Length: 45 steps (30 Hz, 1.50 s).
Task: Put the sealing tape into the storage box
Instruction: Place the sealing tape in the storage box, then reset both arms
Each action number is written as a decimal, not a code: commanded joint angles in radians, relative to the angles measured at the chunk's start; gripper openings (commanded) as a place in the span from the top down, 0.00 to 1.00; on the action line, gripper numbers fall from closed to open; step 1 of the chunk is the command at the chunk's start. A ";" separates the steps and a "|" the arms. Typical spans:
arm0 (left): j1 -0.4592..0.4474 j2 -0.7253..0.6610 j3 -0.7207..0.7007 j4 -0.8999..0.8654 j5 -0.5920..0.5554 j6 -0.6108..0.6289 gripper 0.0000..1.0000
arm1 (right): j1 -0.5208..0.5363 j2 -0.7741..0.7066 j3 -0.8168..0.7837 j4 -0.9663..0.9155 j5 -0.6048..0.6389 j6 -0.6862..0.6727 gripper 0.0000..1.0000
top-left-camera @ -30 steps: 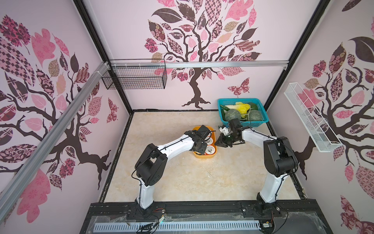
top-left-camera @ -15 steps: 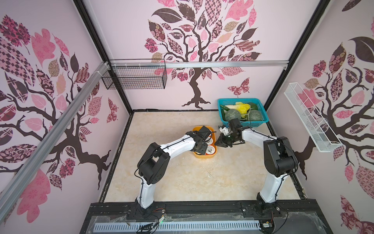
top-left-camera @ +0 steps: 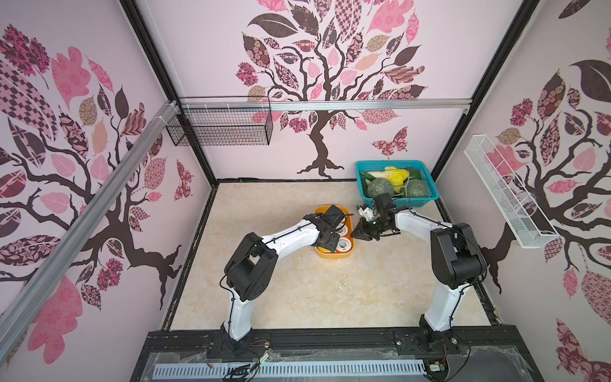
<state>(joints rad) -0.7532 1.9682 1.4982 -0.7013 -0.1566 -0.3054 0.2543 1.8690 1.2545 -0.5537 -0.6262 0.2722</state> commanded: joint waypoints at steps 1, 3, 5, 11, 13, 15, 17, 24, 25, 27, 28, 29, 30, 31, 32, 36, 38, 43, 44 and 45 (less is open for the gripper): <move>0.005 0.002 0.017 -0.020 -0.023 0.010 0.31 | 0.005 0.015 0.028 -0.020 0.005 -0.011 0.84; 0.004 -0.004 0.017 -0.018 -0.024 0.011 0.31 | 0.005 0.015 0.028 -0.018 0.005 -0.011 0.84; 0.005 -0.012 0.016 -0.016 -0.023 0.012 0.31 | 0.005 0.014 0.026 -0.020 0.005 -0.009 0.84; 0.005 -0.047 0.015 -0.017 -0.028 0.012 0.26 | 0.005 0.010 0.025 -0.013 0.005 -0.005 0.81; 0.004 -0.065 0.010 -0.018 -0.035 0.009 0.21 | 0.005 0.006 0.024 -0.006 0.004 -0.005 0.77; 0.005 -0.095 -0.001 -0.009 -0.046 0.009 0.18 | 0.004 -0.003 0.017 0.004 -0.001 -0.008 0.73; 0.005 -0.129 -0.019 0.007 -0.065 0.009 0.14 | 0.005 -0.016 0.007 0.015 -0.002 -0.011 0.67; 0.010 -0.289 -0.112 0.086 -0.221 0.003 0.11 | 0.004 -0.097 -0.024 0.046 0.061 -0.024 0.43; 0.012 -0.311 -0.131 0.100 -0.253 0.001 0.11 | 0.005 -0.116 -0.031 0.052 0.080 -0.025 0.40; 0.015 -0.349 -0.163 0.119 -0.314 -0.004 0.11 | 0.005 -0.151 -0.049 0.066 0.121 -0.030 0.35; 0.020 -0.367 -0.181 0.130 -0.351 -0.005 0.12 | 0.004 -0.173 -0.063 0.078 0.147 -0.030 0.33; 0.020 -0.383 -0.197 0.140 -0.383 -0.005 0.12 | 0.003 -0.195 -0.075 0.090 0.172 -0.030 0.31; 0.021 -0.399 -0.215 0.151 -0.430 -0.008 0.12 | 0.003 -0.221 -0.092 0.104 0.205 -0.031 0.30; 0.023 -0.415 -0.236 0.162 -0.474 -0.008 0.12 | 0.003 -0.247 -0.109 0.117 0.242 -0.030 0.29; 0.026 -0.425 -0.253 0.174 -0.509 -0.006 0.12 | 0.003 -0.270 -0.123 0.126 0.274 -0.030 0.28; 0.059 -0.461 -0.339 0.235 -0.674 0.004 0.11 | 0.003 -0.374 -0.181 0.150 0.472 -0.040 0.27; 0.100 -0.474 -0.374 0.247 -0.725 -0.016 0.11 | 0.002 -0.420 -0.208 0.157 0.580 -0.047 0.27; 0.235 -0.522 -0.477 0.316 -0.754 -0.070 0.11 | -0.002 -0.526 -0.283 0.194 0.820 -0.070 0.25; 0.259 -0.534 -0.500 0.334 -0.765 -0.074 0.11 | -0.006 -0.546 -0.300 0.205 0.864 -0.074 0.24; 0.284 -0.545 -0.521 0.357 -0.770 -0.074 0.11 | -0.012 -0.562 -0.315 0.213 0.906 -0.075 0.23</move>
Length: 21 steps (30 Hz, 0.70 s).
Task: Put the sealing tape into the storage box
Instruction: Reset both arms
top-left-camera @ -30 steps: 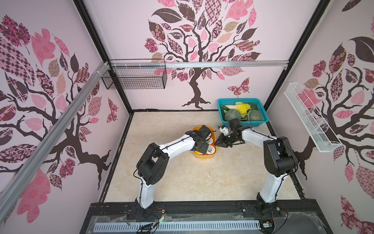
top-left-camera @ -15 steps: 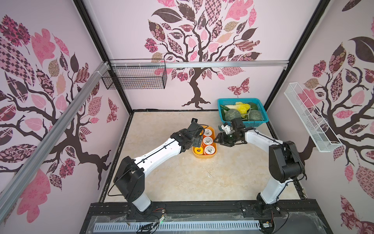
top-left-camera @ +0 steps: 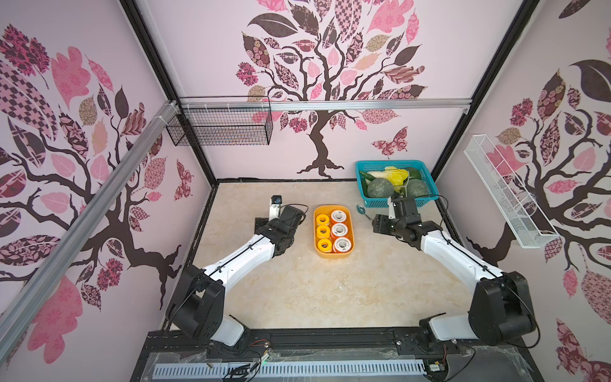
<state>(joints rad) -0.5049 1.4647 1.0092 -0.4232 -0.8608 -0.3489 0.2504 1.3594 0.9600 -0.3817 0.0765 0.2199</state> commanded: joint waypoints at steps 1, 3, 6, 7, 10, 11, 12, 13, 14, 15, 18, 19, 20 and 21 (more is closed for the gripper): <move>0.061 -0.051 -0.052 0.102 -0.072 -0.029 0.11 | -0.015 -0.066 -0.039 0.053 0.245 -0.025 0.22; 0.103 -0.064 -0.090 0.143 -0.086 -0.026 0.11 | -0.021 -0.085 -0.070 0.081 0.327 -0.029 0.19; 0.148 -0.073 -0.141 0.201 -0.111 -0.003 0.11 | -0.029 -0.096 -0.106 0.114 0.425 -0.027 0.16; 0.156 -0.071 -0.155 0.219 -0.131 0.009 0.11 | -0.031 -0.096 -0.115 0.127 0.448 -0.024 0.15; 0.164 -0.060 -0.194 0.275 -0.204 0.045 0.06 | -0.041 -0.087 -0.139 0.165 0.506 -0.016 0.13; 0.166 -0.055 -0.202 0.288 -0.221 0.047 0.05 | -0.043 -0.081 -0.143 0.174 0.525 -0.013 0.12; 0.174 -0.049 -0.211 0.302 -0.223 0.053 0.04 | -0.047 -0.077 -0.148 0.182 0.544 -0.010 0.12; 0.184 -0.045 -0.220 0.314 -0.213 0.056 0.04 | -0.053 -0.068 -0.151 0.187 0.563 -0.006 0.11; 0.195 -0.038 -0.224 0.319 -0.199 0.057 0.04 | -0.058 -0.067 -0.156 0.194 0.580 0.000 0.11; 0.208 -0.033 -0.228 0.321 -0.191 0.052 0.02 | -0.066 -0.065 -0.164 0.204 0.595 0.009 0.11; 0.252 -0.031 -0.250 0.356 -0.122 0.062 0.02 | -0.085 -0.078 -0.216 0.279 0.621 -0.002 0.10; 0.261 -0.033 -0.258 0.370 -0.108 0.065 0.02 | -0.089 -0.087 -0.241 0.328 0.629 -0.017 0.09; 0.269 -0.037 -0.268 0.389 -0.091 0.078 0.02 | -0.092 -0.096 -0.266 0.370 0.629 -0.033 0.09; 0.277 -0.041 -0.286 0.426 -0.063 0.102 0.02 | -0.099 -0.104 -0.290 0.411 0.623 -0.047 0.08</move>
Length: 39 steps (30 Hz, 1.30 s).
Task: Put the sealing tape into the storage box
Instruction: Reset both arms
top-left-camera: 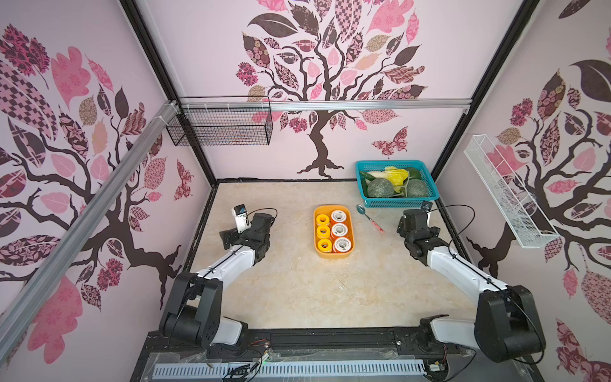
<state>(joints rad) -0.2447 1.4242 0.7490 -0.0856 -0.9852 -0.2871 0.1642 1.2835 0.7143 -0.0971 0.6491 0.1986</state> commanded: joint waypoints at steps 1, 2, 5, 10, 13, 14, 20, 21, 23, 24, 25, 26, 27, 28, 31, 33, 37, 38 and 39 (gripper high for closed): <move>0.023 -0.004 -0.043 0.126 0.083 0.060 0.02 | -0.022 -0.034 -0.066 0.162 0.039 -0.030 0.08; 0.027 -0.007 -0.057 0.154 0.106 0.078 0.02 | -0.032 -0.039 -0.077 0.187 0.018 -0.039 0.08; 0.035 -0.020 -0.112 0.260 0.191 0.134 0.02 | -0.070 -0.034 -0.112 0.253 -0.077 -0.066 0.07; 0.080 -0.017 -0.235 0.511 0.381 0.168 0.02 | -0.111 0.011 -0.154 0.378 -0.212 -0.127 0.07; 0.089 -0.019 -0.286 0.621 0.433 0.189 0.02 | -0.115 0.034 -0.173 0.438 -0.259 -0.134 0.07; 0.089 -0.022 -0.296 0.647 0.444 0.194 0.02 | -0.115 0.040 -0.183 0.467 -0.269 -0.141 0.07; 0.093 -0.017 -0.323 0.727 0.509 0.231 0.02 | -0.118 0.075 -0.280 0.719 -0.356 -0.167 0.07; 0.097 -0.015 -0.324 0.733 0.510 0.233 0.02 | -0.118 0.087 -0.291 0.750 -0.354 -0.174 0.07; 0.107 -0.011 -0.318 0.727 0.521 0.231 0.02 | -0.118 0.106 -0.301 0.792 -0.372 -0.187 0.07; 0.113 -0.009 -0.317 0.727 0.530 0.233 0.02 | -0.117 0.113 -0.307 0.812 -0.390 -0.199 0.07; 0.117 -0.006 -0.315 0.729 0.537 0.236 0.02 | -0.118 0.121 -0.313 0.838 -0.398 -0.207 0.07; 0.121 -0.006 -0.319 0.742 0.546 0.244 0.02 | -0.117 0.132 -0.327 0.883 -0.402 -0.216 0.07; 0.124 -0.005 -0.328 0.767 0.554 0.256 0.02 | -0.117 0.140 -0.330 0.901 -0.406 -0.217 0.07; 0.125 -0.004 -0.339 0.792 0.562 0.265 0.02 | -0.118 0.146 -0.332 0.899 -0.417 -0.219 0.07; 0.126 -0.009 -0.361 0.840 0.579 0.281 0.02 | -0.118 0.174 -0.351 0.959 -0.427 -0.225 0.07; 0.128 -0.013 -0.365 0.841 0.588 0.281 0.02 | -0.118 0.205 -0.363 1.008 -0.437 -0.229 0.07; 0.135 -0.017 -0.379 0.864 0.625 0.294 0.02 | -0.117 0.245 -0.376 1.077 -0.442 -0.232 0.07; 0.144 0.001 -0.402 0.931 0.645 0.301 0.02 | -0.118 0.251 -0.373 1.072 -0.443 -0.232 0.07; 0.152 0.037 -0.434 1.026 0.657 0.303 0.02 | -0.117 0.258 -0.364 1.062 -0.446 -0.233 0.07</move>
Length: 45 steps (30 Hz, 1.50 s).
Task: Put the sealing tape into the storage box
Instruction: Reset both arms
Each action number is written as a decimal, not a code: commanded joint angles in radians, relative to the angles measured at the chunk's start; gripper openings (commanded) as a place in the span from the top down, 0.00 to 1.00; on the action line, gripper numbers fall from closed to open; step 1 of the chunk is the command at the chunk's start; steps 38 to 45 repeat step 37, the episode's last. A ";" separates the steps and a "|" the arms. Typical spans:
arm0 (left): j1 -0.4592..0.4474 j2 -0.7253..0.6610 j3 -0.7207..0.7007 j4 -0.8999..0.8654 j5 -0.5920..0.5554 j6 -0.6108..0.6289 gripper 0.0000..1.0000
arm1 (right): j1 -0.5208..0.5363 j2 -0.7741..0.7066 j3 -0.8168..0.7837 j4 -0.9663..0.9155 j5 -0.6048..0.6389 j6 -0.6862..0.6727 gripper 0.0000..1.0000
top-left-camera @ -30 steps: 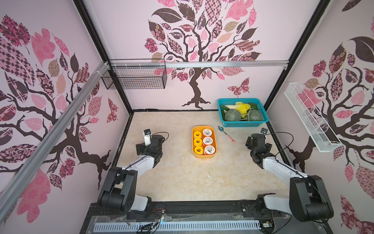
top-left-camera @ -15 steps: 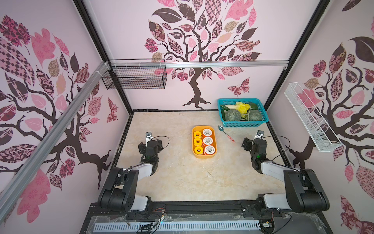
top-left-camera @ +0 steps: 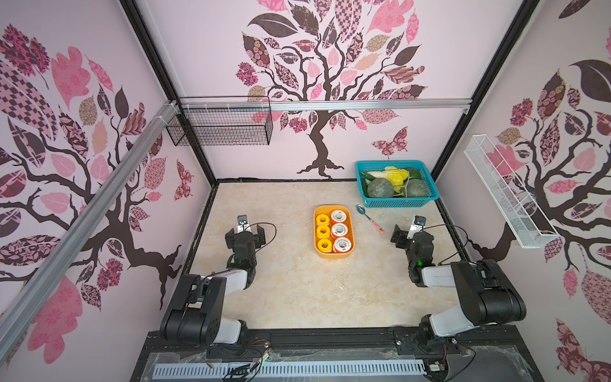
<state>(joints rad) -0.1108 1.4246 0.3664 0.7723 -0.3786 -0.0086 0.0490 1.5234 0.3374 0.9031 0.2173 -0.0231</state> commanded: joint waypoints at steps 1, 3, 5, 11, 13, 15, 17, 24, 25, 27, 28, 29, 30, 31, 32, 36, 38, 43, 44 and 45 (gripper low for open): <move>0.028 0.079 -0.077 0.278 0.060 0.020 0.02 | -0.001 0.024 0.020 0.056 -0.017 -0.013 0.07; 0.057 0.171 -0.125 0.448 0.131 0.011 0.02 | -0.002 0.036 0.030 0.044 -0.022 -0.015 0.07; 0.060 0.184 -0.116 0.440 0.148 0.015 0.02 | -0.001 0.055 0.040 0.048 -0.030 -0.020 0.06; 0.072 0.155 -0.017 0.206 0.108 -0.019 0.01 | -0.002 0.058 0.050 0.031 -0.035 -0.022 0.01; 0.074 0.167 -0.019 0.236 0.115 -0.016 0.02 | -0.001 0.058 0.051 0.027 -0.036 -0.023 0.01; 0.075 0.160 -0.017 0.224 0.115 -0.017 0.01 | -0.002 0.058 0.051 0.027 -0.036 -0.022 0.01; 0.075 0.165 -0.020 0.234 0.114 -0.016 0.02 | -0.003 0.058 0.052 0.028 -0.036 -0.023 0.01; 0.075 0.165 -0.018 0.233 0.116 -0.017 0.02 | -0.003 0.058 0.054 0.024 -0.036 -0.023 0.01; 0.075 0.165 -0.019 0.233 0.115 -0.016 0.01 | -0.003 0.058 0.055 0.024 -0.037 -0.024 0.01; 0.074 0.165 -0.019 0.234 0.115 -0.015 0.02 | -0.002 0.058 0.055 0.024 -0.037 -0.024 0.01; 0.074 0.166 -0.018 0.233 0.115 -0.015 0.02 | -0.003 0.058 0.055 0.025 -0.037 -0.022 0.01; 0.075 0.166 -0.018 0.234 0.115 -0.014 0.02 | -0.003 0.057 0.055 0.023 -0.038 -0.024 0.01; 0.075 0.165 -0.017 0.232 0.116 -0.015 0.02 | -0.002 0.058 0.055 0.023 -0.038 -0.024 0.01; 0.074 0.165 -0.017 0.231 0.116 -0.015 0.01 | -0.002 0.058 0.055 0.023 -0.038 -0.023 0.01; 0.074 0.165 -0.015 0.229 0.117 -0.016 0.01 | -0.002 0.058 0.055 0.024 -0.038 -0.024 0.01; 0.076 0.163 -0.016 0.230 0.116 -0.016 0.01 | -0.002 0.058 0.054 0.021 -0.037 -0.024 0.01; 0.076 0.164 -0.018 0.231 0.116 -0.016 0.01 | -0.003 0.058 0.055 0.022 -0.039 -0.024 0.01; 0.076 0.164 -0.018 0.231 0.116 -0.016 0.01 | -0.003 0.058 0.055 0.022 -0.039 -0.024 0.01; 0.076 0.164 -0.018 0.231 0.116 -0.016 0.01 | -0.003 0.058 0.055 0.022 -0.039 -0.024 0.01; 0.076 0.164 -0.018 0.231 0.116 -0.016 0.01 | -0.003 0.058 0.055 0.022 -0.039 -0.024 0.01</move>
